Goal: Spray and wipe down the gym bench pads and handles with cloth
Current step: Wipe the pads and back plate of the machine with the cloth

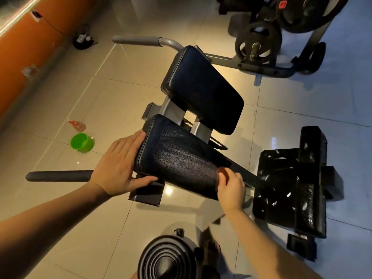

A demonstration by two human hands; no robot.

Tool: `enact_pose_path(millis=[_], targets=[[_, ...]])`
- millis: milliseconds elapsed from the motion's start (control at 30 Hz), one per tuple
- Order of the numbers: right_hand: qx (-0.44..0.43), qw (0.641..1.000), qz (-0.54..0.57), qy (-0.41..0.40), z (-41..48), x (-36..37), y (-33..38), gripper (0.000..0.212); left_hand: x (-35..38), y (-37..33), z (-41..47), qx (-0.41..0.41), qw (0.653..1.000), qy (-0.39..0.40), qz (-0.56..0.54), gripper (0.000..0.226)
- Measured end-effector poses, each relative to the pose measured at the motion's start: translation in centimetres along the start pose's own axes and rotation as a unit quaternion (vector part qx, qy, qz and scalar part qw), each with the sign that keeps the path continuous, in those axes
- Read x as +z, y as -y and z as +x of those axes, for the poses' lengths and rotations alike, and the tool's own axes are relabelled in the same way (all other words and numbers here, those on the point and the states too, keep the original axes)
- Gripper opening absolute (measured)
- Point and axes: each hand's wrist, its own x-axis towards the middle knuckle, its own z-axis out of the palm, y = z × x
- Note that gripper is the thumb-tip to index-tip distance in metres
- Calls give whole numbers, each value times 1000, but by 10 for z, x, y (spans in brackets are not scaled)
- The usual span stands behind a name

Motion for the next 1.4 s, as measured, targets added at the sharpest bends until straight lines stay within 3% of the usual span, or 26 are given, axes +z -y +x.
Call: enact_pose_path(millis=[100,267,333,400,533,667,733,867,1000,1067,1167,1300,1400], targets=[[34,999,-1,-26,7,4,36,32,0,0,-1,0,1000,6,4,118],[-184,977,104,21,-17,14,171,34,-1,0,0,-7,1000,11,-9,117],[-295,951,84,19,-31,16,186,35,-1,0,0,-9,1000,5,-21,116],[-340,938,75,-9,-31,19,159,36,-1,0,0,-5,1000,2,-23,116],[-140,989,51,-14,-1,15,48,37,0,1,0,-2,1000,2,-15,117],[0,999,-24,-23,17,3,7,34,1,1,-1,-3,1000,3,-13,117],[-17,999,0,-46,19,10,43,31,0,0,0,-1,1000,2,-11,117],[-158,985,72,-21,2,20,143,29,-1,0,0,-7,1000,7,-17,117],[-330,942,60,-21,-18,19,138,31,-1,0,0,-10,1000,5,-27,116],[-274,959,54,-38,-3,18,87,31,0,0,-1,-10,1000,6,-29,116],[-90,995,28,-28,19,9,20,37,2,1,0,-13,1000,7,-25,116],[78,994,65,-42,25,8,18,34,2,0,-1,-17,999,9,-34,116],[20,990,132,-44,-3,14,72,32,2,1,-1,-18,999,9,-37,116]])
